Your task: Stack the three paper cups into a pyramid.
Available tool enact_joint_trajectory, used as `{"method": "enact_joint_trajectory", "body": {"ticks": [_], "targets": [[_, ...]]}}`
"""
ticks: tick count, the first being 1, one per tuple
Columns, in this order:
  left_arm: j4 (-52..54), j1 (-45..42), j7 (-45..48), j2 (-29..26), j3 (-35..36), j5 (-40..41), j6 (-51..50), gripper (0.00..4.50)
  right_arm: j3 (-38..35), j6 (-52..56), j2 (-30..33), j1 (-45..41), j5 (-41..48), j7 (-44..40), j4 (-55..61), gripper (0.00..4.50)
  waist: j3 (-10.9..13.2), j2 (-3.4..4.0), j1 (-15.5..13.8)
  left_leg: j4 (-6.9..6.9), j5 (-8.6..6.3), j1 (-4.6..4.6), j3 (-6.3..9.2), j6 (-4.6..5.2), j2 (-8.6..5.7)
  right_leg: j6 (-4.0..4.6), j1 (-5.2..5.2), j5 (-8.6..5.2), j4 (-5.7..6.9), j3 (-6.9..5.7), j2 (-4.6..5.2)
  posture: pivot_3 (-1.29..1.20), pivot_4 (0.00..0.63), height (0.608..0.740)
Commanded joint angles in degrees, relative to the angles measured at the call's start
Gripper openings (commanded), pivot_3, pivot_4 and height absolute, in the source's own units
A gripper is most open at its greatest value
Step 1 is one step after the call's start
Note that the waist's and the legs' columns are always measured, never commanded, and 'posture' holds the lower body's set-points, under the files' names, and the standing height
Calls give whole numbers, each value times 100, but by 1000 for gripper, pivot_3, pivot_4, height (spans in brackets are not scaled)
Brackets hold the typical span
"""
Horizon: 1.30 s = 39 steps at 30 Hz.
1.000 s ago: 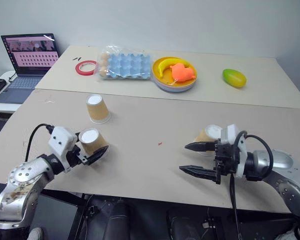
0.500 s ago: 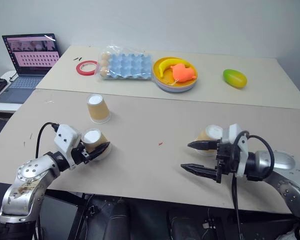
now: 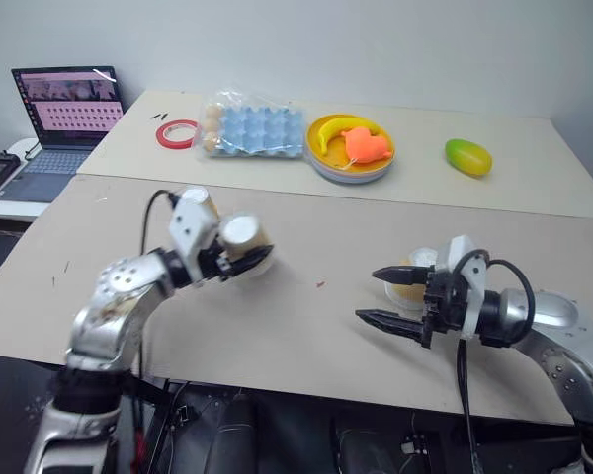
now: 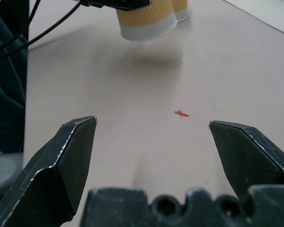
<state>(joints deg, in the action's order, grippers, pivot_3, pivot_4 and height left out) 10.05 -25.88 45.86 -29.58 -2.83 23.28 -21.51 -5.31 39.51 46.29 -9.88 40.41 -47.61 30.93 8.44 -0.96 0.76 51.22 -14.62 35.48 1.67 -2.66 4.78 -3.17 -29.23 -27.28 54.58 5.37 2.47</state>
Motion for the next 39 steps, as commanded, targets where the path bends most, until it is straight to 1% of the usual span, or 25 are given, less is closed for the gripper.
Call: {"method": "enact_joint_trajectory", "body": {"ticks": [1, 6, 12, 13, 14, 15, 16, 18, 21, 24, 27, 29, 31, 32, 34, 36, 38, 39], "targets": [[-371, -418, 304, 407, -578, -231, 317, 3101, -131, -106, -16, 5, -69, 85, 140, 4500, 0, 0, 22, -2, 0, 0, 1, 0, 0, 0, 0, 0, 0, 0, -1, 0, 150, 645], [-996, -586, 574, 794, -1099, -596, 638, 3101, -300, -17, -11, 196, -31, 242, 384, 4500, 2, -2, 53, -6, 1, -15, 4, 1, 0, 0, 14, 0, 1, -1, -2, 0, 150, 645], [-1423, -492, 711, 827, -1280, -926, 877, 3101, -527, 42, 10, 438, 94, 403, 644, 4500, 3, -2, 46, -4, 1, -25, 6, 2, -1, -1, 26, 0, 1, -1, -2, 0, 150, 645], [-1403, -472, 766, 817, -1266, -907, 888, 3815, -546, 52, 5, 459, 97, 425, 664, 4500, 3, -1, 45, -4, 1, -25, 6, 2, -1, -1, 27, 0, 1, -1, -2, 0, 150, 645], [-1388, -463, 805, 815, -1251, -892, 885, 3901, -554, 58, 3, 470, 100, 442, 674, 4500, 3, -1, 44, -4, 1, -25, 7, 2, -1, -1, 27, 0, 1, -2, -2, 0, 150, 645], [-1355, -454, 815, 807, -1234, -911, 932, 4238, -558, 58, -3, 482, 104, 459, 682, 4500, 3, -1, 46, -4, 1, -26, 7, 2, -1, -1, 28, 0, 2, -2, -2, 0, 150, 645], [-1270, -458, 806, 808, -1167, -878, 940, 4439, -540, 56, -14, 476, 101, 470, 673, 4500, 3, -2, 45, -4, 1, -26, 7, 2, -1, -1, 27, 0, 2, -2, -2, 0, 150, 645], [-1089, -503, 758, 787, -993, -786, 871, 4439, -470, 32, -41, 433, 79, 476, 624, 4500, 5, -1, 37, -4, 1, -24, 7, 2, -1, -1, 27, 0, 1, -2, -2, 0, 150, 645], [-669, -558, 802, 581, -705, -554, 602, 4439, -346, -3, -66, 318, 58, 406, 500, 4500, 8, 0, 43, -4, 1, -24, 7, 2, -1, -1, 26, 0, 1, -2, -2, 0, 150, 645], [42, -467, 989, -4, -200, -96, 64, 4439, -218, -62, -84, 158, -7, 290, 300, 4500, 12, 2, 79, -6, 1, -26, 9, 2, 2, -1, 27, 0, 1, -2, -4, 0, 150, 645], [701, -180, 917, -524, 325, 372, -582, 4439, -113, -125, -113, 55, -71, 182, 158, 4500, 20, 9, 115, -8, 1, -27, 9, 2, 2, -1, 27, 0, 1, -2, -4, 0, 150, 645], [1060, 65, 734, -717, 609, 617, -1014, 4439, -69, -155, -132, 20, -110, 126, 102, 4500, 27, 17, 108, -8, 1, -28, 9, 2, 0, -1, 30, 0, 0, -3, -3, 0, 150, 645], [1368, 398, 154, -583, 1028, 1006, -1618, 4439, -11, -185, -156, -31, -152, 86, 38, 4500, 40, 19, 120, -8, 1, -27, 9, 2, 1, -2, 30, 0, -3, -3, -2, 0, 150, 645], [1472, 611, -247, -435, 1204, 1045, -1823, 4439, 15, -199, -168, -54, -174, 70, 11, 4500, 44, 16, 117, -7, 1, -27, 9, 2, 2, -2, 30, 0, -3, -3, -2, 0, 150, 645], [1777, 1192, -846, -169, 1323, 841, -1838, 4439, 56, -218, -190, -85, -217, 49, -40, 4500, 45, 18, 127, -6, 1, -29, 11, 2, 2, -2, 33, 0, -2, -5, -2, 0, 150, 645], [1919, 1707, -1702, 323, 1310, 343, -1636, 4439, 89, -215, -214, -121, -223, 23, -59, 4500, 47, 16, 131, -6, 1, -30, 11, 2, 2, -3, 35, 0, -3, -4, -2, 0, 150, 645], [1739, 1976, -2628, 926, 1500, -49, -1390, 4439, 120, -191, -231, -171, -214, -9, -69, 4500, 50, 12, 129, -4, 1, -30, 12, 2, 0, -3, 37, 1, -4, -3, -1, 0, 150, 645], [1546, 2021, -3043, 1089, 1604, -327, -1264, 4439, 128, -180, -237, -196, -213, -27, -81, 4500, 51, 10, 125, -4, 1, -30, 15, 2, 1, -4, 36, 2, -3, -5, -2, 0, 150, 645]]}}
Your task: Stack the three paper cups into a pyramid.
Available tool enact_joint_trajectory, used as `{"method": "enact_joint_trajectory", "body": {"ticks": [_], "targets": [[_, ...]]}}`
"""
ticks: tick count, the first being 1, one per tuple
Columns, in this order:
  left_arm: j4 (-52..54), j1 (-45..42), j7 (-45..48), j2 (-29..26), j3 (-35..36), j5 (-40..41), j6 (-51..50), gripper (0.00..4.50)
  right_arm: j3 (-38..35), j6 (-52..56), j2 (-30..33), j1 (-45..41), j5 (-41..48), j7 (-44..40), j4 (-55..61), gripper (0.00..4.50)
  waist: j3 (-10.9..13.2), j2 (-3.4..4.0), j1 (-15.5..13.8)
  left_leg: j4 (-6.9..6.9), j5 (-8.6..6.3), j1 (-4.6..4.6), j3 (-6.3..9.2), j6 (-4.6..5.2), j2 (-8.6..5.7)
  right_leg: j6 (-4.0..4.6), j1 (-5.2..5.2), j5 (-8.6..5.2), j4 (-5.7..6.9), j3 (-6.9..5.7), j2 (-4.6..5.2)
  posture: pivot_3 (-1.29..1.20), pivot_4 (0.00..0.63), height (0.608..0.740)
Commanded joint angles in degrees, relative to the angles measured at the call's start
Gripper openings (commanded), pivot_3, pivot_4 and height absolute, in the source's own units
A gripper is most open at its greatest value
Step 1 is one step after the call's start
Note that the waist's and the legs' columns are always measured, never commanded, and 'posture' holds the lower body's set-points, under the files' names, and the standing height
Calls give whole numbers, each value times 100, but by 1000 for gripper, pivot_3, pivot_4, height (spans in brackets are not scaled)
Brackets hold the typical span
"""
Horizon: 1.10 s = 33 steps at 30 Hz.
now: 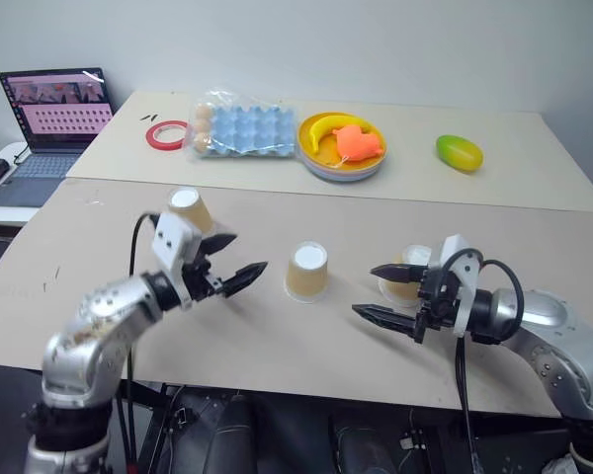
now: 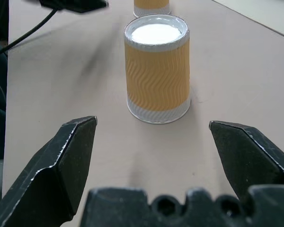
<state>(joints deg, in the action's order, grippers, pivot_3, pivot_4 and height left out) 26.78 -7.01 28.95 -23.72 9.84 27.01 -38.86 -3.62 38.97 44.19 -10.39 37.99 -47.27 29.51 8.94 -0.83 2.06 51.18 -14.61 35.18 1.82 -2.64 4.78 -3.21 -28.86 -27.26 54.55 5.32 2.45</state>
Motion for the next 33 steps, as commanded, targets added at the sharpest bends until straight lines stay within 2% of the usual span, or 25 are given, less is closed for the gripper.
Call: {"method": "enact_joint_trajectory", "body": {"ticks": [1, 4, 7, 15, 20, 33], "targets": [[-335, 157, -1698, 581, 402, -992, 569, 4439, -37, -119, -29, -166, 29, -75, 47, 4500, 2, -3, -25, 3, 0, -1, 3, 0, -1, 0, 2, 0, 2, -3, 0, 0, 150, 645], [-901, 82, -2107, 623, 473, -1450, 987, 4439, -35, -107, -34, -210, 30, -107, 8, 4500, 2, -4, -46, 8, 0, -3, 10, 0, -1, -1, 2, 2, 7, -9, -2, 0, 150, 645], [-1573, -197, -2132, 566, 423, -1660, 1446, 4439, -16, -108, -46, -238, 11, -121, -10, 4500, 2, -3, -81, 11, 0, 0, 7, 0, -4, -1, -1, 2, 7, -7, 0, 0, 150, 645], [-3366, -1589, -1351, 238, -4, -1855, 2430, 4439, -103, -72, -95, -156, 48, -46, 116, 4500, 3, -2, -140, 12, 0, 10, 5, 0, -6, -2, -6, 3, 1, -8, 2, 0, 150, 645], [-3790, -2138, -995, 159, -132, -1826, 2591, 4439, -178, -82, -96, -71, 79, -6, 165, 4500, 4, -3, -124, 6, 0, 11, 8, 0, -5, -2, -6, 3, 0, -11, 1, 0, 150, 645], [-4621, -3130, -867, 19, -68, -1837, 2991, 4439, -169, -88, -195, 43, 52, 168, 264, 4500, 7, -5, -98, 6, 0, 9, 12, 0, -8, -4, 0, 4, 0, -13, 1, 0, 150, 645]]}}
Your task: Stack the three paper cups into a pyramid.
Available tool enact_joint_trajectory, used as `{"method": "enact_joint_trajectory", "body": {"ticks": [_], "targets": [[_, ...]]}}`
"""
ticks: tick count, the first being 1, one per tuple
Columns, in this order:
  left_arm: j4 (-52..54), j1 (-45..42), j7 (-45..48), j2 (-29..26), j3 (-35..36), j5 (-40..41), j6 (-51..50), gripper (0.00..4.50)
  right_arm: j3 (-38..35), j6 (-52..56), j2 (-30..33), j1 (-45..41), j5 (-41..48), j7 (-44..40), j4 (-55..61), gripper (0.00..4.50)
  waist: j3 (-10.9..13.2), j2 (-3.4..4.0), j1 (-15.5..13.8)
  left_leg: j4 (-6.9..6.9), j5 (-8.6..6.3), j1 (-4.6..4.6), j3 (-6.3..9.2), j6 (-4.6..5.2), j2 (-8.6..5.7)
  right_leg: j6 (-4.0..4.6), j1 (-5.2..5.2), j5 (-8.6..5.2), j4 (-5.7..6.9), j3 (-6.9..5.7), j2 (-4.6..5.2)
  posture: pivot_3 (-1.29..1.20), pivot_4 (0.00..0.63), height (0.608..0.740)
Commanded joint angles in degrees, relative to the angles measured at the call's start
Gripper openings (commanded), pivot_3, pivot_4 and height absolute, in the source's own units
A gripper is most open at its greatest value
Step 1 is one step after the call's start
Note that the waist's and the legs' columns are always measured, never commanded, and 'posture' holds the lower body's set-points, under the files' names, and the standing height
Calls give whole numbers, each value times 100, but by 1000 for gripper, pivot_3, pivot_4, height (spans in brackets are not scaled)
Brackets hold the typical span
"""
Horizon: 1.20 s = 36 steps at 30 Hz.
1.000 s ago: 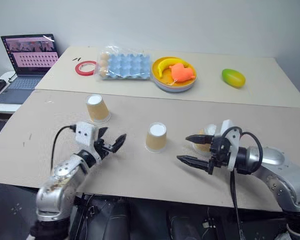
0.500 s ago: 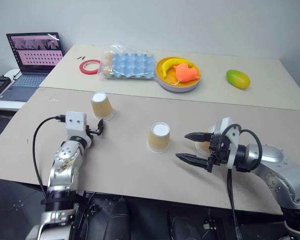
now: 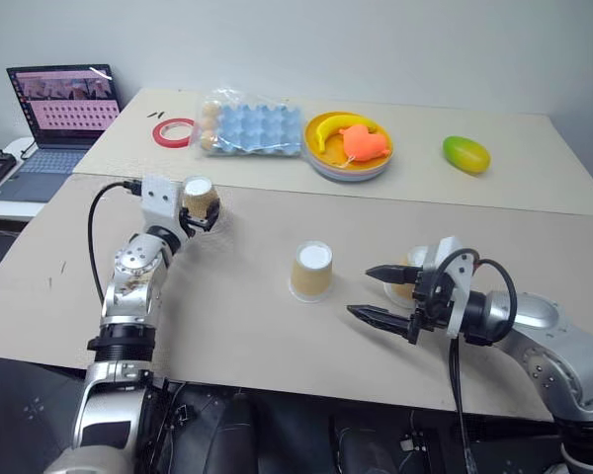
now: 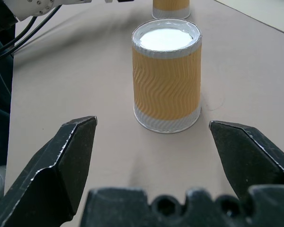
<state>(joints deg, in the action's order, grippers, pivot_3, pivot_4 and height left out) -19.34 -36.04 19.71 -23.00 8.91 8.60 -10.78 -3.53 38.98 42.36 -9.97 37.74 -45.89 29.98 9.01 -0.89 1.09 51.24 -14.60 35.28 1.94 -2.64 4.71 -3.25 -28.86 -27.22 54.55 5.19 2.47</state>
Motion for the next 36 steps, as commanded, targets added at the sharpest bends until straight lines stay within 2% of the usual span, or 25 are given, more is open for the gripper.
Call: {"method": "enact_joint_trajectory", "body": {"ticks": [1, 8, 12, 13, 16, 19, 22, 29, 36], "targets": [[-51, -262, 80, -43, 9, 8, 183, 4439, -180, -89, -14, 6, 78, 37, 227, 4500, 0, 0, -2, 0, 0, 0, 0, 0, 0, 0, 0, 0, 0, 0, 0, 0, 150, 645], [-326, -345, 186, 34, 5, 65, 83, 4439, -204, -91, -5, 25, 76, 71, 247, 4500, 1, 0, 6, 0, 0, 0, 2, 0, 0, 0, 0, 0, 0, -1, -1, 0, 150, 645], [-368, -380, 207, 82, 62, 157, 31, 3552, -250, -92, 16, 47, 76, 91, 256, 4500, 1, 0, 4, 0, 0, 0, 2, 0, 0, 0, 1, 0, 0, -2, 0, 0, 150, 645], [-354, -379, 207, 75, 50, 137, 79, 3046, -258, -93, 20, 57, 73, 96, 254, 4500, 1, 0, 4, 0, 0, 0, 2, 0, 0, 0, 1, 0, 0, -2, 0, 0, 150, 645], [-320, -374, 190, 40, -3, 33, 216, 2177, -248, -89, 13, 70, 78, 103, 251, 4500, 1, 0, 3, 0, 0, 0, 3, 0, 0, 0, 2, 0, 0, -2, 0, 0, 150, 645], [-163, -298, 329, 9, -85, -7, 396, 2177, -187, -98, -11, 54, 60, 103, 242, 4500, 1, 0, 1, 0, 0, 0, 3, 0, 0, 0, 3, 0, 0, -3, 0, 0, 150, 645], [528, -29, 978, -24, -177, 318, 511, 2177, -150, -109, -27, 38, 22, 119, 214, 4500, 2, 1, 1, 0, 0, 0, 3, 0, 0, 0, 3, 0, 0, -3, -1, 0, 150, 645], [2302, 991, 2631, -582, -631, 1132, -273, 2177, -193, -122, 4, 83, -28, 93, 193, 4500, 4, 4, 18, -3, 1, -11, 3, 0, 2, 2, 11, 0, 1, -4, -1, 0, 150, 645], [2667, 1523, 3370, -1085, -944, 1284, -688, 2177, -278, -108, 23, 130, -25, 145, 233, 4500, 5, 6, 14, -3, 1, -10, 2, 0, 4, 5, 6, -2, 1, -4, -1, 0, 150, 645]]}}
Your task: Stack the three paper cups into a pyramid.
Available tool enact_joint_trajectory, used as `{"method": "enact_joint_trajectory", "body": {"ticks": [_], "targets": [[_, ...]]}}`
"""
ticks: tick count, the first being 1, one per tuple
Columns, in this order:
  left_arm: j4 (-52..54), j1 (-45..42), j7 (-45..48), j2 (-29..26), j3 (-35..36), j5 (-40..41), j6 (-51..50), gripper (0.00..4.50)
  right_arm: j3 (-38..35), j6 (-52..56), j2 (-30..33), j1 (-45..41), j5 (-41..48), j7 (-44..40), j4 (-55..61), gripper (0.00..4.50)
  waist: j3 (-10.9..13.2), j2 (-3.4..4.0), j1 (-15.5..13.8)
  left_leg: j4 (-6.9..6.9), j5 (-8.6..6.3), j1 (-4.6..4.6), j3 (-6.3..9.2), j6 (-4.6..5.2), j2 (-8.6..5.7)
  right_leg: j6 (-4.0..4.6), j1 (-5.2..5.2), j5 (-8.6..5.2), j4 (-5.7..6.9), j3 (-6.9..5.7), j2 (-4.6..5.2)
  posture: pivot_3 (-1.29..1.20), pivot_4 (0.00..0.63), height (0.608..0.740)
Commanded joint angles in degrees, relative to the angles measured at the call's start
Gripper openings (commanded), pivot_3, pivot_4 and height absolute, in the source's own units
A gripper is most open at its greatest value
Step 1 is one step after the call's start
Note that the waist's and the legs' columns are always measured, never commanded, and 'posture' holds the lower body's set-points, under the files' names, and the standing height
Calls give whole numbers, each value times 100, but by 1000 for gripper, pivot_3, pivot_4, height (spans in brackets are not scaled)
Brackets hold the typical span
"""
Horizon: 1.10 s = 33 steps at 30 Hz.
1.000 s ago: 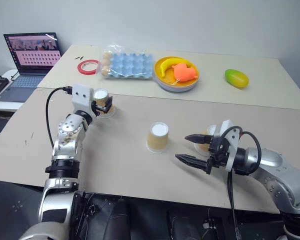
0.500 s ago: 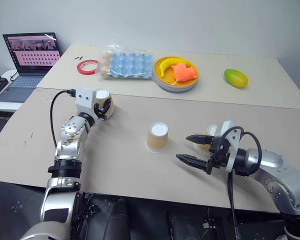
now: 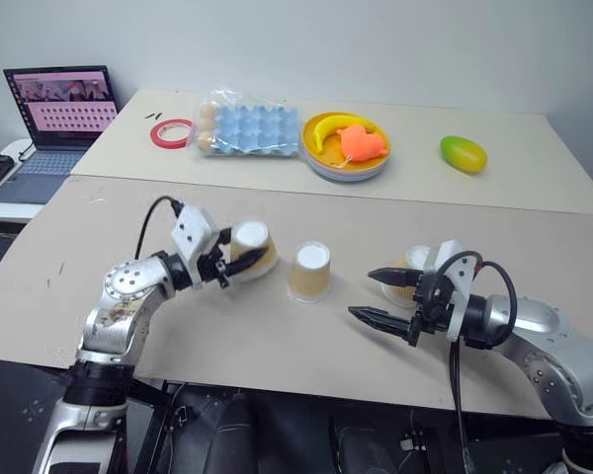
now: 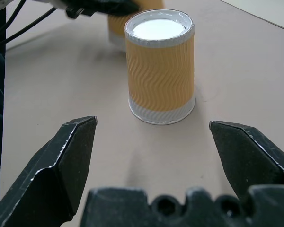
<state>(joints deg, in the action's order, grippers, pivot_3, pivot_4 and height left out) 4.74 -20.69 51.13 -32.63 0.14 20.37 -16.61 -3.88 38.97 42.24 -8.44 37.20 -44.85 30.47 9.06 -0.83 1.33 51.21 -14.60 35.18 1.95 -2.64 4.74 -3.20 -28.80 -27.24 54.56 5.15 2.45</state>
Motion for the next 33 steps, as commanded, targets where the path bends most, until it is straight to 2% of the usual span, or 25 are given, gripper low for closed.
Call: {"method": "enact_joint_trajectory", "body": {"ticks": [1, 17, 23, 28, 33], "targets": [[239, -17, 273, -123, -132, 90, -130, 2177, -264, -103, 37, -11, 32, 59, 197, 4500, 0, 0, -22, 0, 0, 1, 0, 0, 0, 0, -1, 0, 0, 0, 1, 0, 150, 645], [-380, -276, 363, 242, -657, -300, 157, 2177, -667, 117, 103, 330, 246, 271, 554, 4500, -1, 3, -71, 3, 0, -2, -2, 0, 0, -1, 9, 0, -4, 0, 2, 0, 150, 645], [-383, -391, 379, 281, -647, -314, 195, 4444, -780, 170, 124, 429, 317, 314, 623, 4500, -1, 2, -55, 5, 0, 1, -2, 0, -1, -1, 5, 0, -4, 0, 1, 0, 150, 645], [61, -408, 563, 28, -401, 56, -227, 4481, -832, 198, 192, 531, 414, 266, 665, 4500, 0, 3, -25, -2, 0, 7, -2, 0, 1, -1, -3, 0, -4, 1, 0, 0, 150, 645], [804, -290, 853, -628, 38, 679, -1022, 4481, -1253, 298, 517, 1152, 771, -160, 929, 4500, 2, 3, -27, -2, 0, 7, -2, 0, 2, 0, -3, -1, -5, 0, 0, 0, 150, 645]]}}
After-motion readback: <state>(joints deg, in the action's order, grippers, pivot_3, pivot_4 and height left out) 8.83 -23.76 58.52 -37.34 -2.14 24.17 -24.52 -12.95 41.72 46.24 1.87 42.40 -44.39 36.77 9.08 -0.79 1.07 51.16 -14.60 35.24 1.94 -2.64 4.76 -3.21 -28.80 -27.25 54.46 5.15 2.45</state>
